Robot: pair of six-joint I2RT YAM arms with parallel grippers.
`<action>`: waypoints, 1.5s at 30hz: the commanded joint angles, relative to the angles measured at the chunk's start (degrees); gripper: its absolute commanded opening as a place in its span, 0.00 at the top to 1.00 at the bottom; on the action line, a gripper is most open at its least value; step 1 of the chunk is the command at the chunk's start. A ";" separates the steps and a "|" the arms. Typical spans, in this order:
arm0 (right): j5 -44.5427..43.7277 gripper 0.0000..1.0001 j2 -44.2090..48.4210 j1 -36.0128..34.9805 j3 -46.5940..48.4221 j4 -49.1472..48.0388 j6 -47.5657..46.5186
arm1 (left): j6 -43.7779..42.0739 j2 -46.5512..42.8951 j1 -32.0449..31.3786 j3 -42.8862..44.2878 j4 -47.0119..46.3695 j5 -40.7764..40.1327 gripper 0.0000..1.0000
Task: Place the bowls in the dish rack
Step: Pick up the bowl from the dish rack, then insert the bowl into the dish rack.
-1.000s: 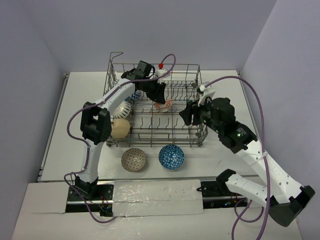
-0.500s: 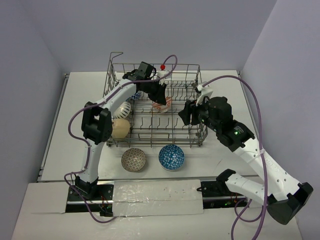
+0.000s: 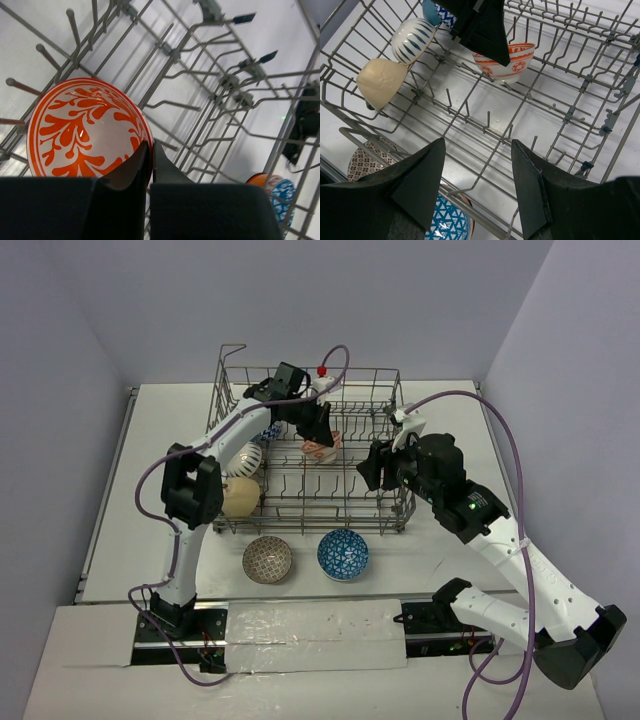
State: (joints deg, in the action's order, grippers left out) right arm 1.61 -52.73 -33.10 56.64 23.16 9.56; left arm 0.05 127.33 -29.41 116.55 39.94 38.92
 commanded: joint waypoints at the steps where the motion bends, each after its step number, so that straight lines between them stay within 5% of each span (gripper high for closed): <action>1: -0.11 0.37 1.14 0.23 -0.57 -2.68 0.11 | 5.65 -8.39 -0.03 -1.32 -9.69 5.38 1.00; 9: -0.64 0.37 2.10 0.23 -0.66 -2.33 0.11 | 19.89 -17.89 0.05 -7.56 -24.81 6.17 1.00; 16: -0.03 0.37 2.28 0.23 -0.74 -2.50 0.11 | 40.68 -27.21 0.05 -23.72 -55.78 -6.37 1.00; 23: -0.19 0.37 1.49 0.14 -0.22 -1.72 -0.16 | 55.74 -24.94 -0.30 -31.29 -75.16 -16.92 1.00; 36: -1.43 0.37 -0.18 0.58 0.31 -1.10 -0.60 | 64.27 -13.78 -3.02 -22.52 -72.28 -31.44 1.00; 45: -1.52 0.37 -0.09 0.58 0.40 -0.75 -0.77 | 67.70 -4.29 -3.64 -15.48 -73.77 -29.78 1.00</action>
State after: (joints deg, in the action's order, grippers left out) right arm 0.91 -53.12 -32.84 56.53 23.35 9.32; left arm 64.27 122.23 -32.75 97.14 -26.39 9.13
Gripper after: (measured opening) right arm 0.628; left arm 0.078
